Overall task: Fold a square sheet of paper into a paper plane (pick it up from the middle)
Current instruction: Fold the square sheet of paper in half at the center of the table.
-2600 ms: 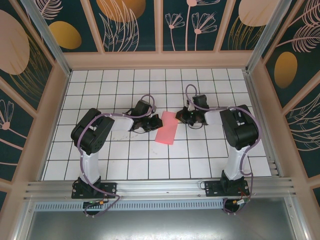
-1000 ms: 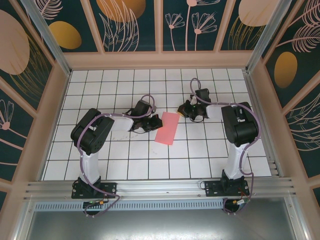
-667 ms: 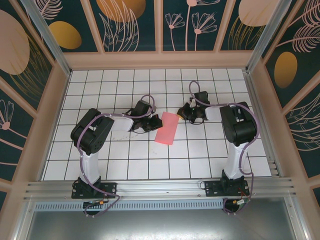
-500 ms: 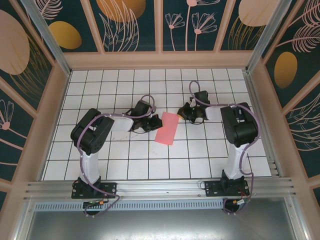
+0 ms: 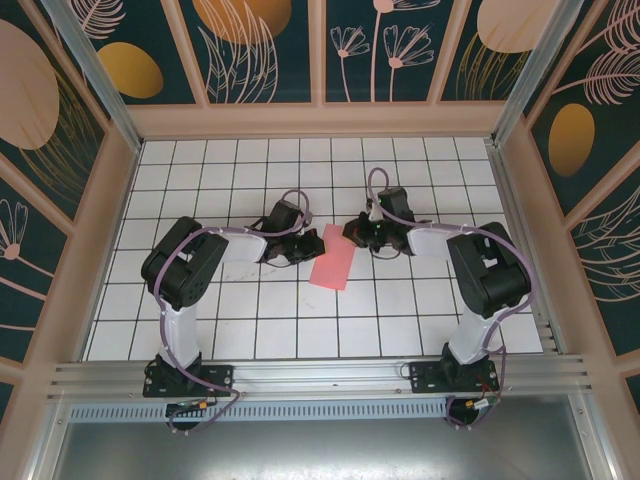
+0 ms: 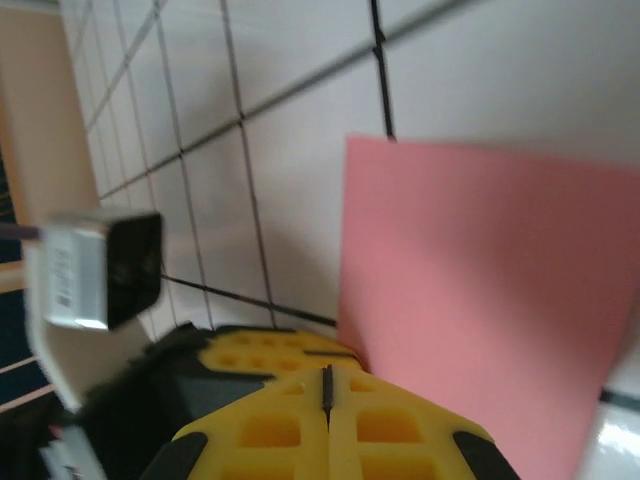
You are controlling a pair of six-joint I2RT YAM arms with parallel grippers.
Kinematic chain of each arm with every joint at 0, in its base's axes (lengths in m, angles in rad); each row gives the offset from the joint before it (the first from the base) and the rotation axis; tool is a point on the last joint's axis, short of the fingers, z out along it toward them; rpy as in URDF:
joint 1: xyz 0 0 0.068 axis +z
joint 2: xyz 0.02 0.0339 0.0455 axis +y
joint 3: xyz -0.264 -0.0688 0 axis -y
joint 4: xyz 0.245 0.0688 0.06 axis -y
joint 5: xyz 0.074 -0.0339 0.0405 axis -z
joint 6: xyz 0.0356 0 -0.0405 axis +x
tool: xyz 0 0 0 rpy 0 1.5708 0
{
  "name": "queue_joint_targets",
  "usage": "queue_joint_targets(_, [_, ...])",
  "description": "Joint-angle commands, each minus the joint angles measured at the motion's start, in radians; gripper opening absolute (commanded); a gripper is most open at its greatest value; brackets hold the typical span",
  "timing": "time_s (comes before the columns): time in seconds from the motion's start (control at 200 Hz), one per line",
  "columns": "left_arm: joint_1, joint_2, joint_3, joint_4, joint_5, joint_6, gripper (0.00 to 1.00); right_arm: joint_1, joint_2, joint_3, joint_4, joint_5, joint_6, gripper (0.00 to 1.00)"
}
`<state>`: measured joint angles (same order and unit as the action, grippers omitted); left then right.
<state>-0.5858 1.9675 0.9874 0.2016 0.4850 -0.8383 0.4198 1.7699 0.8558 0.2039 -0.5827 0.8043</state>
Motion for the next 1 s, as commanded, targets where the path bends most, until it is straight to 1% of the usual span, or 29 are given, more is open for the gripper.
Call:
queue_joint_targets(0.0, [-0.007, 0.005, -0.026, -0.102, -0.033, 0.01, 0.0, 0.002, 0.029, -0.063, 0.069, 0.025, 0.033, 0.0])
queue_joint_targets(0.1, [-0.008, 0.002, -0.027, -0.101, -0.034, 0.01, 0.0, 0.004, 0.052, -0.109, 0.101, 0.029, 0.042, 0.0])
queue_joint_targets(0.24, [-0.007, 0.004, -0.028, -0.1, -0.031, 0.011, 0.0, 0.0, 0.069, -0.098, 0.051, 0.034, 0.025, 0.0])
queue_joint_targets(0.4, [-0.008, -0.005, -0.032, -0.105, -0.038, 0.013, 0.0, 0.014, -0.039, -0.057, 0.0, 0.025, -0.012, 0.0])
queue_joint_targets(0.48, [-0.007, -0.004, -0.032, -0.1, -0.037, 0.01, 0.0, 0.027, -0.086, -0.068, 0.011, 0.008, -0.008, 0.0])
queue_joint_targets(0.63, [-0.007, -0.004, -0.026, -0.102, -0.033, 0.009, 0.0, 0.066, -0.139, -0.147, 0.063, 0.01, 0.048, 0.0])
queue_joint_targets(0.731, [-0.007, -0.001, -0.022, -0.107, -0.031, 0.013, 0.0, 0.093, -0.164, -0.23, 0.146, 0.005, 0.101, 0.0])
queue_joint_targets(0.921, [-0.007, 0.002, -0.02, -0.105, -0.029, 0.013, 0.0, 0.122, -0.154, -0.324, 0.217, 0.011, 0.122, 0.0])
queue_joint_targets(0.996, [-0.007, 0.003, -0.02, -0.106, -0.028, 0.014, 0.0, 0.122, -0.14, -0.346, 0.209, 0.026, 0.114, 0.0])
